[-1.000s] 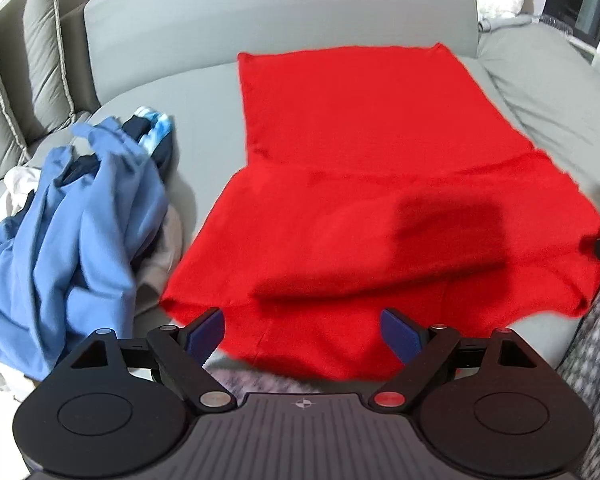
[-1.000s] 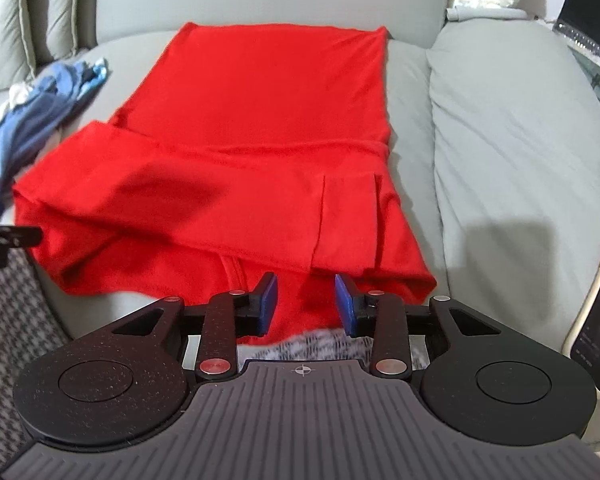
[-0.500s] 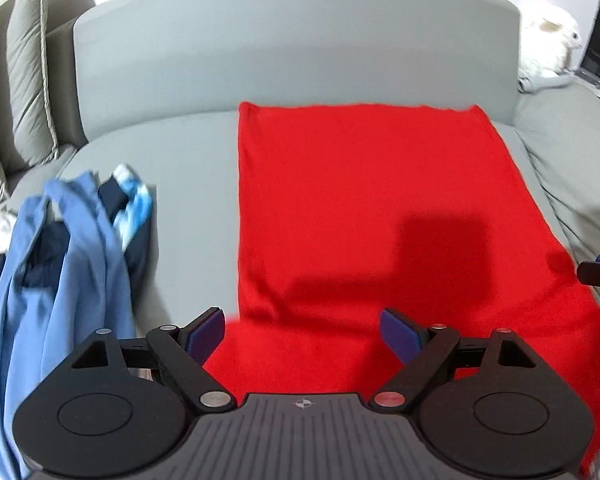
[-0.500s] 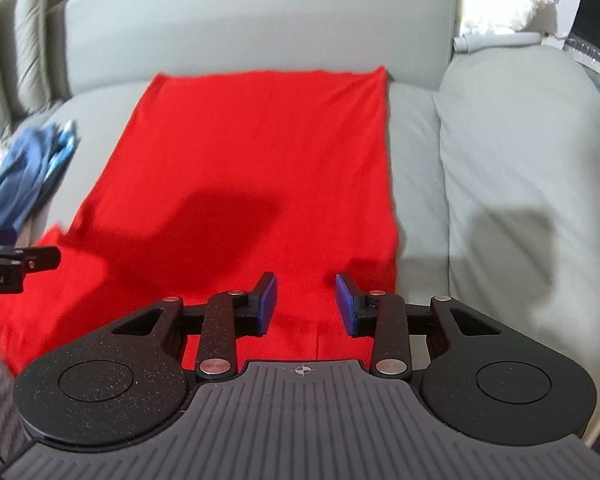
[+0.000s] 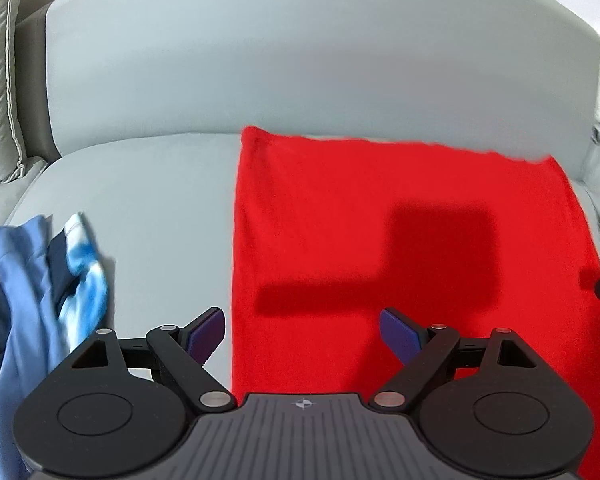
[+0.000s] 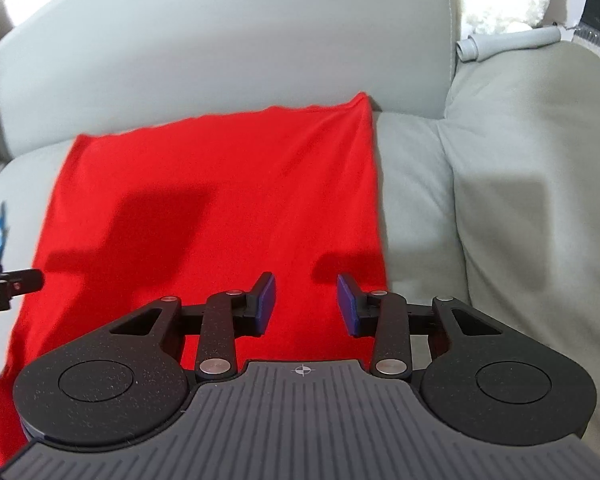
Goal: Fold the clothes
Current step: 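Move both grippers along the shirt to its collar end, then close both grippers on the corners of the red shirt's collar end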
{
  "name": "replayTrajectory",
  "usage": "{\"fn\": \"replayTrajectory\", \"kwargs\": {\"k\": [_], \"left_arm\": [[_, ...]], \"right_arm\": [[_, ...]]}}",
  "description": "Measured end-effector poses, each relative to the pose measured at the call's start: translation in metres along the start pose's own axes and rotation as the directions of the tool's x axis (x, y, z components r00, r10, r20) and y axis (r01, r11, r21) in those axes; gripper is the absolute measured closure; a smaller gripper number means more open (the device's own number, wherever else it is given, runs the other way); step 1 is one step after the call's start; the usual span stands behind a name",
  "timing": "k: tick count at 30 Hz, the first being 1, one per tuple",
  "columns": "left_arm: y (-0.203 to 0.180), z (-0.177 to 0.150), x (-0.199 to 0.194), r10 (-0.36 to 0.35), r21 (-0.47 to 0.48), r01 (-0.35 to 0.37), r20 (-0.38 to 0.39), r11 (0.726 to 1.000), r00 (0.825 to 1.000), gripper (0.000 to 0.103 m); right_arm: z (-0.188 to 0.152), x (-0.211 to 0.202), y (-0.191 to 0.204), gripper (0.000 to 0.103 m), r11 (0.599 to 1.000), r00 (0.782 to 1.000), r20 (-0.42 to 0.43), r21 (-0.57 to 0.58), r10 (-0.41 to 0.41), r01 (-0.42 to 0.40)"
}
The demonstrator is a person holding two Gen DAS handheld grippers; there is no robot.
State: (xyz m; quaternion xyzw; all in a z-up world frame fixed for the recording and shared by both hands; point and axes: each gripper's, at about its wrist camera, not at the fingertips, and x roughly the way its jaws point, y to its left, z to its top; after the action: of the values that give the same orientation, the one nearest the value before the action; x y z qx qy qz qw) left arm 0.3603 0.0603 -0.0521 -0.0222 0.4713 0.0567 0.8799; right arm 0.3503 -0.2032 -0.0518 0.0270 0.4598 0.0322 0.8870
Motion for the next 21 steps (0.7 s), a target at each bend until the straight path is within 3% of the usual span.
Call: {"fn": "replayTrajectory", "kwargs": {"k": [9, 14, 21], "left_arm": [[0.022, 0.059, 0.049, 0.051, -0.005, -0.051, 0.087, 0.999, 0.995, 0.017], [0.028, 0.074, 0.079, 0.068, 0.016, -0.069, 0.091, 0.997, 0.994, 0.017], [0.027, 0.089, 0.105, 0.038, 0.04, -0.042, 0.093, 0.998, 0.995, 0.008]], "right_arm": [[0.068, 0.053, -0.019, 0.045, 0.998, 0.99, 0.132, 0.046, -0.043, 0.037], [0.095, 0.09, -0.035, 0.044, 0.993, 0.987, 0.131, 0.084, -0.089, 0.079], [0.108, 0.123, -0.046, 0.045, 0.994, 0.99, 0.13, 0.097, -0.061, 0.048]]}}
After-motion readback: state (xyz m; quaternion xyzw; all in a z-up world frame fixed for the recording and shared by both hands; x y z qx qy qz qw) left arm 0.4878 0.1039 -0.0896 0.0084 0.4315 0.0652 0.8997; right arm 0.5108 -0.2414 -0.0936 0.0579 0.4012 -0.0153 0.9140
